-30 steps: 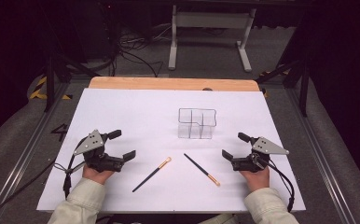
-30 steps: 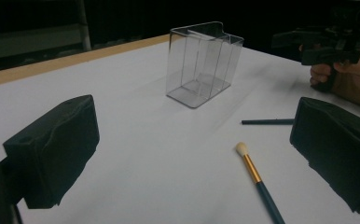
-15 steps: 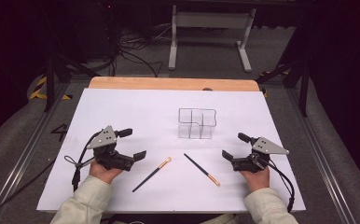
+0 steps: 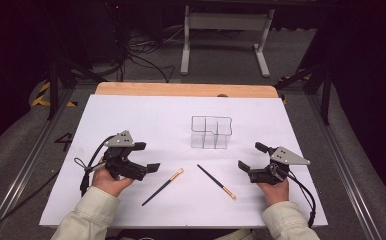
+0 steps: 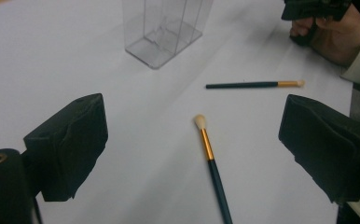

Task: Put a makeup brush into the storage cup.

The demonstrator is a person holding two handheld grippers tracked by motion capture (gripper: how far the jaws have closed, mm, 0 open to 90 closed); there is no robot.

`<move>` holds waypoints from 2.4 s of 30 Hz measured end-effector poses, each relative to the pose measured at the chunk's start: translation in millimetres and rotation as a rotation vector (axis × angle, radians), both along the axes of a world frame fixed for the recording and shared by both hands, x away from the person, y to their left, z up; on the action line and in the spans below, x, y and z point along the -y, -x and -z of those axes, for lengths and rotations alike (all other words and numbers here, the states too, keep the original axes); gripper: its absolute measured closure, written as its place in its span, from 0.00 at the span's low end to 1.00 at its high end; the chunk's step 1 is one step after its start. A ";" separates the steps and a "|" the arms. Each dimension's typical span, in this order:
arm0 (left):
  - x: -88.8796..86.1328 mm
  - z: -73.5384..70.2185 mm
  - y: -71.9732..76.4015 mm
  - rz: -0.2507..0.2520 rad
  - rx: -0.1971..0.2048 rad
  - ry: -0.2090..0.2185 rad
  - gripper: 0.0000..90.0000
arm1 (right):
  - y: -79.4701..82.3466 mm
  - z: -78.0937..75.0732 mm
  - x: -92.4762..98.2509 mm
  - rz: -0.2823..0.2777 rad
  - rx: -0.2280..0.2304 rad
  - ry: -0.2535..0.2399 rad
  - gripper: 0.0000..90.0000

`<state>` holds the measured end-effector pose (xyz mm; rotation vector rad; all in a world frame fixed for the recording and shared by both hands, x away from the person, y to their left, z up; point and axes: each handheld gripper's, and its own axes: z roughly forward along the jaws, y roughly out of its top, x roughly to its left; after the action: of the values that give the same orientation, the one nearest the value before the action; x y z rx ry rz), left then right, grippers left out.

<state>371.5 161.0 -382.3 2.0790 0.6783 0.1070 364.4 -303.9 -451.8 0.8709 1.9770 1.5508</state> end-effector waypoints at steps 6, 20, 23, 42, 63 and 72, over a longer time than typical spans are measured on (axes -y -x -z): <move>4.5 -8.1 2.2 -0.029 -0.023 -0.082 0.14 | 0.0 0.0 -0.3 -0.002 0.001 0.002 0.02; 20.3 -28.8 3.2 -0.031 -0.098 -0.192 0.19 | -0.2 0.3 -0.1 0.001 -0.004 0.003 0.02; 25.2 -30.5 2.4 -0.018 -0.116 -0.215 0.22 | -0.2 0.6 -0.1 0.009 -0.007 0.006 0.02; 55.2 -14.5 -6.4 0.010 -0.189 -0.385 0.32 | 0.4 0.2 0.5 0.019 -0.010 0.010 0.02; 71.1 13.5 -9.5 0.068 -0.272 -0.472 0.39 | 0.6 0.3 -0.2 0.016 -0.002 0.016 0.02; 77.2 22.2 -8.9 0.077 -0.292 -0.521 0.45 | 1.4 -0.3 -0.3 0.014 0.005 0.015 0.02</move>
<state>380.4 83.8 -404.5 2.6519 0.8058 -0.0748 363.0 -303.5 -451.6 0.8723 1.9722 1.5276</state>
